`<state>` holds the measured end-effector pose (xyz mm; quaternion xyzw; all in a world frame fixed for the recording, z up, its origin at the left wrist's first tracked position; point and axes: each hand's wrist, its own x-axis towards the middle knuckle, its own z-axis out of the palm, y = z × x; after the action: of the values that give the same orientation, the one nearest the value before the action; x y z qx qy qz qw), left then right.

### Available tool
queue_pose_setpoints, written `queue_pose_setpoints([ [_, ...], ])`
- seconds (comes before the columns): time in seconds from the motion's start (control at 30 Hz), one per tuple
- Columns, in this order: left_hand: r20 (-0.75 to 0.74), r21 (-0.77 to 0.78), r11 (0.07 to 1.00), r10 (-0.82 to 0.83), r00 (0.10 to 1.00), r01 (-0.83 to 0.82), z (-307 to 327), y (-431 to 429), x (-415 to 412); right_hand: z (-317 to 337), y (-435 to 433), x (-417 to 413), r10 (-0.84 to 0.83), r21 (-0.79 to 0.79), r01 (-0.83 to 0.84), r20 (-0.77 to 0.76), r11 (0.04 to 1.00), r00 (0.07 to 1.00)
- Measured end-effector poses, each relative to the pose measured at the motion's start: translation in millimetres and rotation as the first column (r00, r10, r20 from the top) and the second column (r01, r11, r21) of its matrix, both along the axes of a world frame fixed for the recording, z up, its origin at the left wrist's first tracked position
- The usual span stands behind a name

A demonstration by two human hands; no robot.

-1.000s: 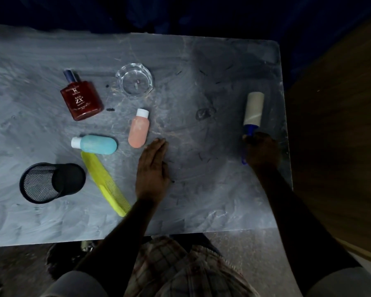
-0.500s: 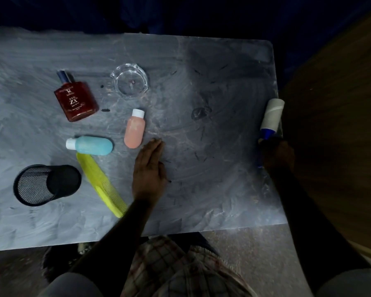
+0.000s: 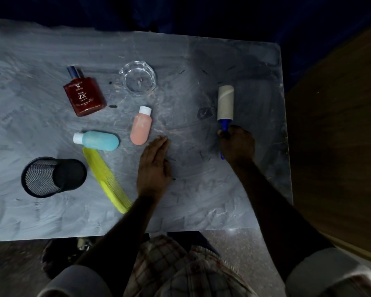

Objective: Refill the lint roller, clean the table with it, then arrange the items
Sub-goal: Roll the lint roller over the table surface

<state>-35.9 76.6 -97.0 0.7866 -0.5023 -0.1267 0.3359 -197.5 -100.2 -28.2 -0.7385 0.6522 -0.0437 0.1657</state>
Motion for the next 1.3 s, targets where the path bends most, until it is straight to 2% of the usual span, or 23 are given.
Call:
queue_pose_setpoints([
  [0.13, -0.005, -0.007, 1.0, -0.007, 1.0, 0.007, -1.6, 0.5, 0.7, -7.3, 9.7, 16.4, 0.105, -0.133, -0.106, -0.016, 0.985, 0.994],
  [0.5, -0.015, -0.002, 1.0, -0.023, 1.0, 0.023, -1.8, 0.6, 2.2, -11.4, 2.5, 28.1, 0.053, -0.032, -0.054, -0.025, 0.998, 0.998],
  [0.87, -0.032, -0.008, 1.0, -0.025, 0.999, 0.025, 0.4, 0.8, 3.2, -5.4, 3.7, 26.6, 0.028, -0.134, -0.032, -0.035, 0.99, 0.999],
  [0.97, -0.049, 0.004, 1.0, -0.03, 0.998, 0.03, 3.1, 2.1, 5.5, 0.5, 2.7, 23.1, 0.115, -0.127, -0.118, -0.027, 0.985, 0.993],
  [1.07, -0.099, 0.027, 1.0, -0.011, 0.995, 0.014, 12.1, 3.0, 6.0, 2.6, 2.7, 15.5, 0.147, -0.164, -0.159, -0.085, 0.973, 0.986],
  [1.2, -0.159, 0.079, 0.997, -0.002, 0.987, 0.015, 25.2, 3.4, 7.4, 9.9, 4.5, 12.5, 0.207, -0.179, -0.206, -0.012, 0.962, 0.978],
  [1.3, -0.179, 0.106, 0.994, -0.009, 0.984, 0.029, 32.8, 7.9, 9.1, 10.4, 3.2, 11.5, 0.122, -0.149, -0.128, -0.044, 0.981, 0.991],
])
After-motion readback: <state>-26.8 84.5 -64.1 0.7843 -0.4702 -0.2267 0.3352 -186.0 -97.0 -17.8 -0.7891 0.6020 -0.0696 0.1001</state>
